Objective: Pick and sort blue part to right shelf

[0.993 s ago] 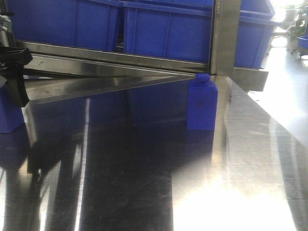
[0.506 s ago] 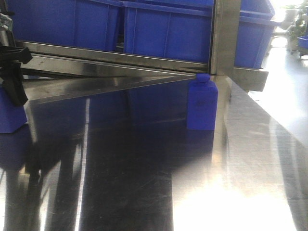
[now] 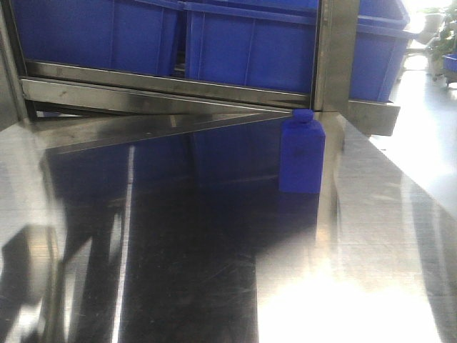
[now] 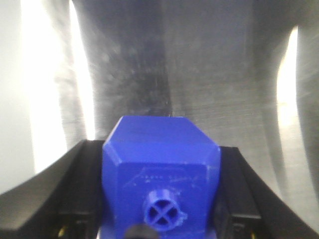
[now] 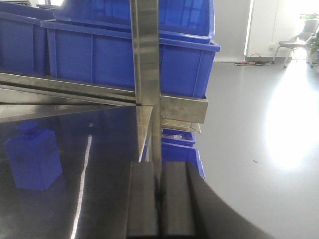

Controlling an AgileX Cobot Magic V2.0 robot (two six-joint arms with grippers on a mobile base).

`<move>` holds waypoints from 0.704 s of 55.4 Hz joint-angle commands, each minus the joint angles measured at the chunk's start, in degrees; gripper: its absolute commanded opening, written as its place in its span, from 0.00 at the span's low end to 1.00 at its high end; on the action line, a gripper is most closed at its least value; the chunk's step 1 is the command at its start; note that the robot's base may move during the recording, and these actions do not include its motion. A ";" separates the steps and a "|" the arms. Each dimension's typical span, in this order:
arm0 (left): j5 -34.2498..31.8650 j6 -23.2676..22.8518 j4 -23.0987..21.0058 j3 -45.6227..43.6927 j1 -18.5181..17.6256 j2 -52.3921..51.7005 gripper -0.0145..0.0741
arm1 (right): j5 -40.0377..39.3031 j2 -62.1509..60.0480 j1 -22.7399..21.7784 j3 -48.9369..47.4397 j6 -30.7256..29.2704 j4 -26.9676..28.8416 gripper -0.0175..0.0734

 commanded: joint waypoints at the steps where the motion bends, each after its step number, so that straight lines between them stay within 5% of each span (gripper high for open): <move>1: -4.55 0.22 0.05 2.47 -0.35 -7.71 0.45 | -5.77 -0.62 -0.23 -0.53 0.00 -0.52 0.32; 27: -9.78 0.22 -0.55 19.90 -0.35 -31.69 0.46 | -5.35 -0.62 -0.23 -0.53 0.00 -0.52 0.32; 39: -9.35 0.22 -0.67 22.27 -0.35 -35.41 0.57 | -5.59 -0.62 -0.23 -3.48 0.00 -0.52 0.32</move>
